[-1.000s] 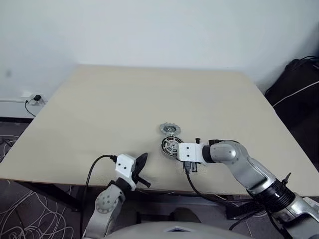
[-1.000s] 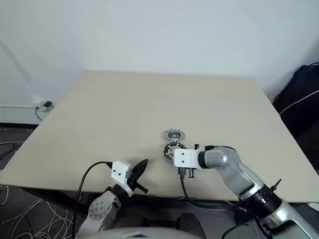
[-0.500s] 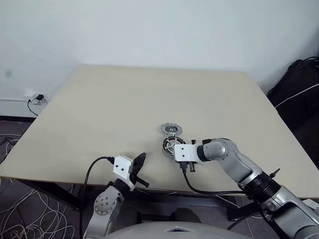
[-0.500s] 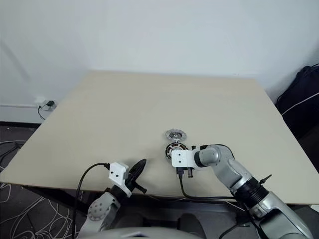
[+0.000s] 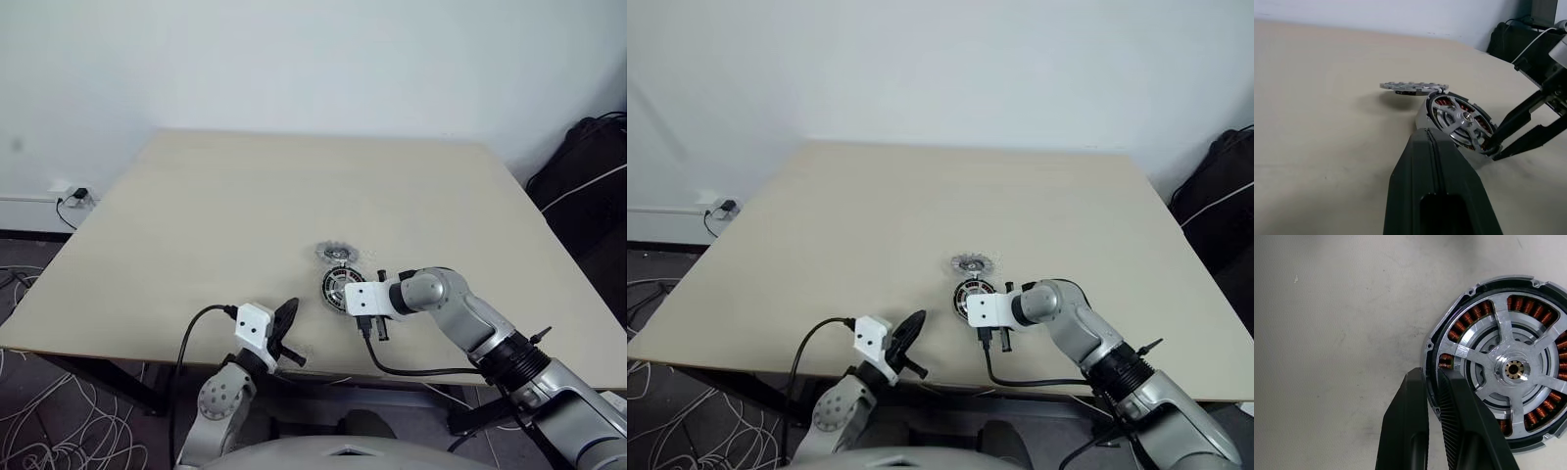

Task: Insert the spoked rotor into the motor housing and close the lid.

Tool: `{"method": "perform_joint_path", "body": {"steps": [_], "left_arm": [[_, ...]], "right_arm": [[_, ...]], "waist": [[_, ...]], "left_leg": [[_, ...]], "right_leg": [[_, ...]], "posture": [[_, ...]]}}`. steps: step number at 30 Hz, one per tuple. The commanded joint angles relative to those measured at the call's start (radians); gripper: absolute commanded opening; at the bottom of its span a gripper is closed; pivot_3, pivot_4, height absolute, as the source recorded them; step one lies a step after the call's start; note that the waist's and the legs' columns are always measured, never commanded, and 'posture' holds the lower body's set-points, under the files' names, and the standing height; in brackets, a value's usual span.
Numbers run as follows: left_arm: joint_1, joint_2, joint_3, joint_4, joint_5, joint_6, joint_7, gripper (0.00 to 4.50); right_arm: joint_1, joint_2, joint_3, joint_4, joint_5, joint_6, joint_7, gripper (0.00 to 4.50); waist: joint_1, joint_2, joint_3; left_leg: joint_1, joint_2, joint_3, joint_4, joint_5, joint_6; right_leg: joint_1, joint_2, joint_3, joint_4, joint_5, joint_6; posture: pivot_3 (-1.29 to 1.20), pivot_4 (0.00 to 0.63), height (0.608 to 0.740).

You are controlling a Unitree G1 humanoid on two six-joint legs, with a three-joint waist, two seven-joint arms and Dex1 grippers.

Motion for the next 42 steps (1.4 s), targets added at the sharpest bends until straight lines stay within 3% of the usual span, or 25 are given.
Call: {"method": "perform_joint_path", "body": {"steps": [1, 5, 12, 16, 21, 27, 32, 39, 42], "left_arm": [[-0.026, -0.01, 0.003, -0.03, -0.01, 0.001, 0.0, 0.0], [-0.043, -0.015, 0.011, 0.013, -0.015, -0.013, -0.005, 0.0], [-0.06, -0.014, 0.052, 0.13, -0.035, -0.088, -0.046, 0.0], [-0.055, -0.007, 0.076, 0.19, -0.049, -0.131, -0.076, 0.0], [-0.052, -0.005, 0.085, 0.19, -0.052, -0.133, -0.095, 0.0], [0.002, -0.004, 0.061, 0.098, -0.046, -0.102, -0.08, 0.0], [0.077, -0.01, 0.013, -0.042, -0.017, -0.045, -0.037, 0.0], [0.163, -0.026, -0.085, -0.215, 0.044, 0.044, 0.05, 0.0], [0.178, -0.026, -0.116, -0.253, 0.057, 0.07, 0.076, 0.0]], "right_arm": [[0.001, -0.007, -0.033, -0.015, -0.003, 0.02, 0.001, 0.08], [0.042, -0.018, -0.086, -0.099, 0.051, 0.137, 0.026, 0.08], [0.17, 0.007, -0.149, -0.359, 0.138, 0.564, 0.006, 0.08], [0.22, 0.12, -0.162, -0.512, 0.189, 0.895, -0.096, 0.08], [0.194, 0.271, -0.187, -0.579, 0.241, 1.132, -0.229, 0.08], [0.107, 0.534, -0.323, -0.456, 0.227, 1.226, -0.466, 0.08], [0.064, 0.583, -0.343, -0.358, 0.248, 1.165, -0.562, 0.08], [0.038, 0.574, -0.334, -0.349, 0.345, 1.113, -0.565, 2.38], [0.024, 0.468, -0.255, -0.402, 0.364, 0.958, -0.506, 2.38]], "waist": [[0.0, 0.0, 0.0], [0.009, 0.0, 0.0], [0.035, 0.002, -0.001], [0.035, 0.003, -0.002], [0.029, 0.003, -0.002], [-0.001, 0.004, -0.003], [-0.007, 0.005, -0.003], [-0.008, 0.008, -0.001], [-0.008, 0.01, 0.001]], "left_leg": [[0.0, 0.0, 0.0, 0.0, 0.0, 0.0], [0.0, 0.0, 0.0, 0.0, 0.0, 0.0], [-0.005, 0.0, 0.0, -0.001, 0.0, 0.0], [-0.005, 0.0, 0.0, -0.002, -0.001, 0.0], [-0.006, 0.0, 0.0, -0.002, -0.001, 0.0], [-0.006, 0.0, 0.0, -0.003, 0.0, 0.0], [-0.006, -0.001, 0.0, -0.005, 0.0, -0.001], [-0.006, -0.004, 0.001, -0.006, 0.0, 0.0], [-0.006, -0.004, 0.0, -0.006, 0.0, 0.0]], "right_leg": [[0.0, 0.0, 0.0, 0.0, 0.0, 0.0], [0.0, 0.0, 0.0, -0.001, 0.0, 0.0], [-0.004, -0.001, -0.001, -0.002, -0.001, -0.001], [-0.005, -0.001, -0.001, -0.002, -0.001, -0.001], [-0.005, -0.001, -0.001, -0.001, -0.001, -0.001], [-0.008, -0.001, -0.001, 0.001, -0.001, -0.001], [-0.008, -0.002, -0.001, 0.0, -0.001, -0.001], [-0.008, -0.005, -0.002, 0.0, -0.001, -0.001], [-0.008, -0.004, -0.002, -0.001, -0.001, -0.001]], "posture": [[0.0, 0.0, 0.74], [0.0, 0.0, 0.74], [0.0, 0.0, 0.74], [0.0, 0.0, 0.74], [0.0, 0.0, 0.74], [0.0, 0.0, 0.74], [0.0, 0.0, 0.74], [0.0, 0.0, 0.74], [0.0, 0.0, 0.74]]}}
